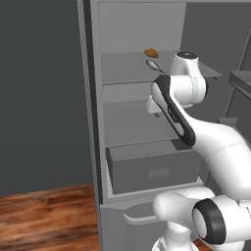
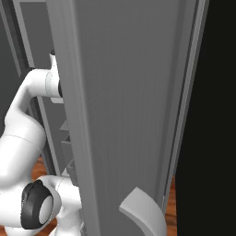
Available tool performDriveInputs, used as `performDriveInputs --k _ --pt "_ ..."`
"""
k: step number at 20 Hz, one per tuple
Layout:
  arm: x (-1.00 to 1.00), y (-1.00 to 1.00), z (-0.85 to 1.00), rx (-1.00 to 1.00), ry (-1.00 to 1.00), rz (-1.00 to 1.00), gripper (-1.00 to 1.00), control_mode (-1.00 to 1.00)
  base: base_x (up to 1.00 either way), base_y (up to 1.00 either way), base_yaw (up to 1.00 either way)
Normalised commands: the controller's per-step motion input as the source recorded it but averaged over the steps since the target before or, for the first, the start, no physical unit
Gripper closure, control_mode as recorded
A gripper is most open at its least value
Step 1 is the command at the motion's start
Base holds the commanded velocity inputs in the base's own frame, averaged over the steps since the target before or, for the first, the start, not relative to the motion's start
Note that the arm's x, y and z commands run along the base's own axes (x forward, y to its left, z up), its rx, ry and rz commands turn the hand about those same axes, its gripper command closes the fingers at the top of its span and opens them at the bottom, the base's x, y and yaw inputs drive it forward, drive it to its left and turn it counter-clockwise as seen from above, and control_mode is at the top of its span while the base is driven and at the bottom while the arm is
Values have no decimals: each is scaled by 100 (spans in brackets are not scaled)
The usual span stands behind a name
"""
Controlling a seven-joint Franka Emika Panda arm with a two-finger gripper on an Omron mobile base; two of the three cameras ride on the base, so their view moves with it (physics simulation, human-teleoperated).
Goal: Take the fish out of the fridge, briefly rinse it in the sink, and place it on the tray next to the sink.
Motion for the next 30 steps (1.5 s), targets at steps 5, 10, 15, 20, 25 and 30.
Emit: performDriveInputs --k 5,10,15,20,25,30 --pt "0 0 0 0 0 0 -100 -100 0 0 0" --pt "0 0 0 0 0 0 -100 -100 0 0 0" --pt "0 0 0 0 0 0 -100 -100 0 0 0" --pt "0 0 0 0 0 0 -100 -100 0 0 0" --pt "0 0 0 0 0 0 -100 -100 0 0 0" --pt "0 0 0 0 0 0 -100 -100 0 0 0"
